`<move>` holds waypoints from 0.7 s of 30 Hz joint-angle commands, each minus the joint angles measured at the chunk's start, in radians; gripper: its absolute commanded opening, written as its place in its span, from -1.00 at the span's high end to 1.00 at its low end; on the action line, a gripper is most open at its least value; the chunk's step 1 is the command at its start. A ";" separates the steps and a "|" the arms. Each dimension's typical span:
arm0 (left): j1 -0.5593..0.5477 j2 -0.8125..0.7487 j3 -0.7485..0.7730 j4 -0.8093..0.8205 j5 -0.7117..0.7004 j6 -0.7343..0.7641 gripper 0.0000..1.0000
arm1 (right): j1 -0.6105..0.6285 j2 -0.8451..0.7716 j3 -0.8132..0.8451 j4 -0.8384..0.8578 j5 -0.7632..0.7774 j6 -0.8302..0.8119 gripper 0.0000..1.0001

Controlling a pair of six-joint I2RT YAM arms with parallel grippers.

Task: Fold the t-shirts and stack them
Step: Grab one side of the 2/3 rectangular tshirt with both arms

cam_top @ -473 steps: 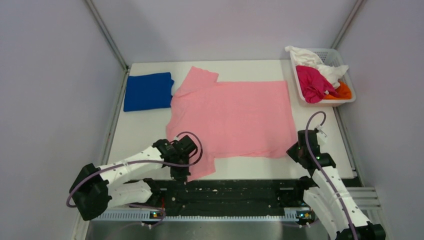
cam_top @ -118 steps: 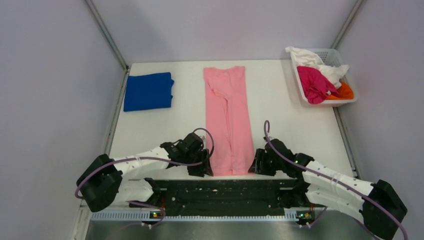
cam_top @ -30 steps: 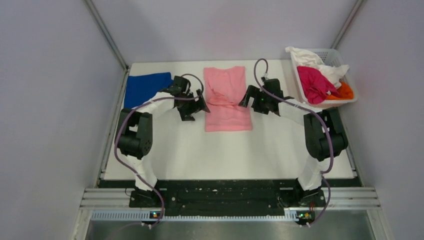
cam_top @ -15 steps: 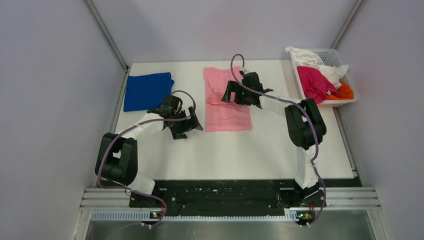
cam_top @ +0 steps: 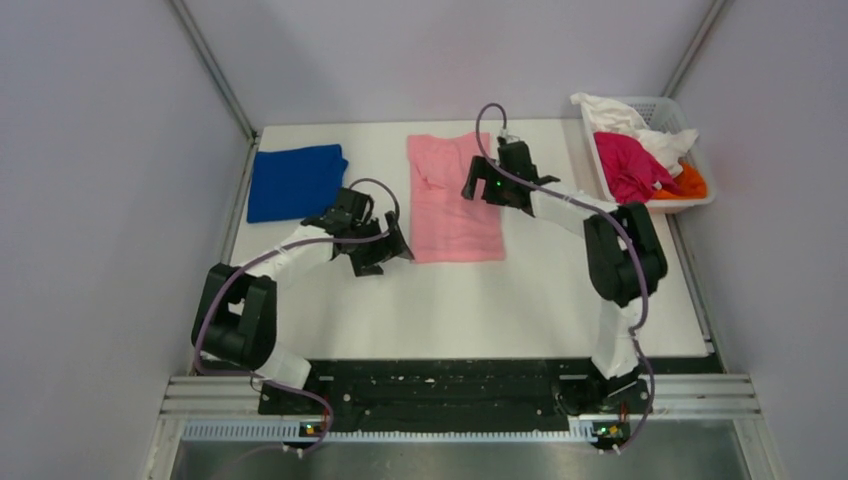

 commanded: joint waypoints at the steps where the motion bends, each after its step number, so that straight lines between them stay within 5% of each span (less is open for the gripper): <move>1: -0.037 0.093 0.072 0.083 0.017 -0.030 -0.83 | -0.010 -0.293 -0.269 0.034 0.050 0.052 -0.97; 10: -0.077 0.301 0.197 0.087 -0.029 -0.024 -0.30 | -0.014 -0.462 -0.609 0.050 -0.028 0.149 -0.85; 16: -0.077 0.351 0.214 0.115 -0.012 -0.021 0.13 | -0.004 -0.404 -0.595 0.048 -0.060 0.153 -0.39; 21: -0.082 0.366 0.214 0.104 -0.010 -0.005 0.71 | 0.014 -0.365 -0.599 0.042 -0.066 0.154 -0.08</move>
